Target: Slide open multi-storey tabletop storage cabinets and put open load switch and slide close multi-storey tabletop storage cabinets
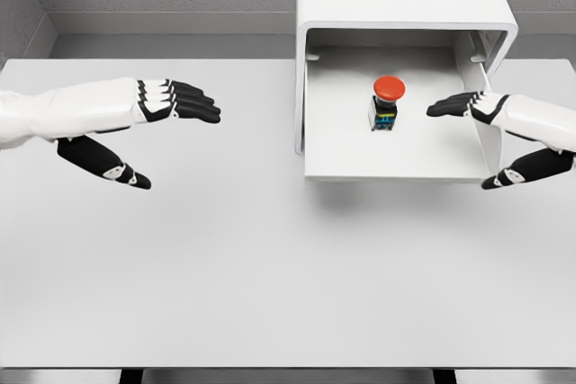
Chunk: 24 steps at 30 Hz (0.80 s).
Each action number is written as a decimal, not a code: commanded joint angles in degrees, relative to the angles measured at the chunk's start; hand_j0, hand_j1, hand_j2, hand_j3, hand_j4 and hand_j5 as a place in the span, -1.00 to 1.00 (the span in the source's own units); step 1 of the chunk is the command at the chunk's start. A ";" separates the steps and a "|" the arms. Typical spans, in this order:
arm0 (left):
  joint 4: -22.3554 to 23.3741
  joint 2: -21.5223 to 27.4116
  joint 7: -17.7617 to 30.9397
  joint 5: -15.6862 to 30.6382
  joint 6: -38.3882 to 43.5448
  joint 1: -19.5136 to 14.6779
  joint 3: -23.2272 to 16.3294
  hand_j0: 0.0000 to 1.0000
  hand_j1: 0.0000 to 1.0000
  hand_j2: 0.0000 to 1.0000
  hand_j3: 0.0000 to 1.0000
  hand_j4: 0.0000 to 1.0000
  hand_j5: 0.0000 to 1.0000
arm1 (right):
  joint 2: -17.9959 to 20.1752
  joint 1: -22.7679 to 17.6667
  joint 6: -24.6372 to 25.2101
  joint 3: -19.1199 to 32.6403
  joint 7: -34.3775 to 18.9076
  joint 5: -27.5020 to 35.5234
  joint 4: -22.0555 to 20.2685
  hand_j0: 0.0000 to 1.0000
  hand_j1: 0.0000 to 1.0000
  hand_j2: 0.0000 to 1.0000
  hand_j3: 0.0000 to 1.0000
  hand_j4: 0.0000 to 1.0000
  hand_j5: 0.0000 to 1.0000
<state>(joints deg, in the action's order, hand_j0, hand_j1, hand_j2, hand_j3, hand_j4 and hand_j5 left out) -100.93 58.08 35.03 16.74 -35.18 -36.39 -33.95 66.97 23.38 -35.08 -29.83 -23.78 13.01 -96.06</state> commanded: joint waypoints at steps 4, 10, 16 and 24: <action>-0.05 0.01 -0.03 0.22 0.18 0.00 0.03 1.00 1.00 1.00 1.00 1.00 1.00 | -1.58 0.52 0.08 0.21 -0.22 -1.32 1.40 1.00 1.00 1.00 1.00 1.00 1.00; -0.05 0.10 -0.03 0.04 0.18 0.09 -0.15 1.00 1.00 1.00 1.00 1.00 1.00 | -4.22 2.64 0.08 0.21 -0.30 -3.60 5.18 1.00 1.00 1.00 1.00 1.00 1.00; -0.05 0.01 -0.03 -0.05 0.18 0.70 0.12 1.00 1.00 1.00 1.00 1.00 1.00 | -5.27 2.90 0.08 0.21 -0.22 -5.01 6.41 1.00 1.00 1.00 1.00 1.00 1.00; -0.05 -0.07 -0.03 -0.13 0.18 0.79 0.03 1.00 1.00 1.00 1.00 1.00 1.00 | -9.23 4.57 0.08 0.12 -0.22 -9.14 7.73 1.00 1.00 1.00 1.00 1.00 1.00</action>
<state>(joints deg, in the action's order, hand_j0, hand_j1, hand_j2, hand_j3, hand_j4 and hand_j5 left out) -100.98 57.98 35.03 16.20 -35.17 -35.68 -33.93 58.90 28.47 -35.12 -29.70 -24.06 4.65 -88.90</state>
